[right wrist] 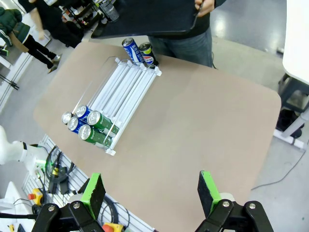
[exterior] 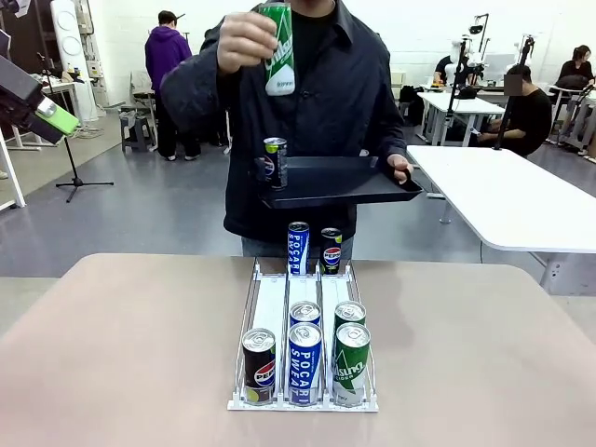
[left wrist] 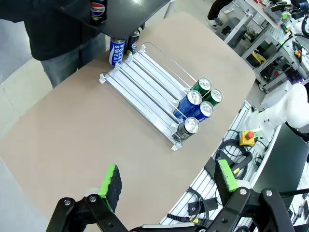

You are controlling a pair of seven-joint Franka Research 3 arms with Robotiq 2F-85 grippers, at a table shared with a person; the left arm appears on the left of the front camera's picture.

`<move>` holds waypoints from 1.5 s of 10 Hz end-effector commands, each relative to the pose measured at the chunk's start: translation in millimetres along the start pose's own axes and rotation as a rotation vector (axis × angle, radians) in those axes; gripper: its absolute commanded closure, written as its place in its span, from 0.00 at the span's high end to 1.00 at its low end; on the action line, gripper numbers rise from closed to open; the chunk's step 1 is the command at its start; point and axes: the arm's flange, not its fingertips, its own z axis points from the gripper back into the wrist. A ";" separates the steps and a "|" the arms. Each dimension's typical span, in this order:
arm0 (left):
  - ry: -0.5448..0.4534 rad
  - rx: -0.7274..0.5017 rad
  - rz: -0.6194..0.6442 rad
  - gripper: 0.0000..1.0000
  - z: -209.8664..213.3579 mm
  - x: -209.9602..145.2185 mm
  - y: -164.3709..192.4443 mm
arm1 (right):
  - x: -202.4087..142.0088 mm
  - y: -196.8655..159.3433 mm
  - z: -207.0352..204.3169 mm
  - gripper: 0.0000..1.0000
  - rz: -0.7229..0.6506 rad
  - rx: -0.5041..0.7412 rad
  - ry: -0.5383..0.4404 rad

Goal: Retrieve and hand over the desired beverage to the person.
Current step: Pick up another can of the same type that the person held from the Automatic Can Dispenser.

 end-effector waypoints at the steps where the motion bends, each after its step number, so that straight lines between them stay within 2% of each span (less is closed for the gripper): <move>1: -0.006 -0.002 -0.004 1.00 0.0 1.5 0.5 | 1.7 -0.4 -0.7 1.00 0.010 0.036 -0.019; 15: -0.006 -0.002 -0.004 1.00 0.0 1.5 0.5 | 1.7 -0.4 -0.7 1.00 0.010 0.036 -0.019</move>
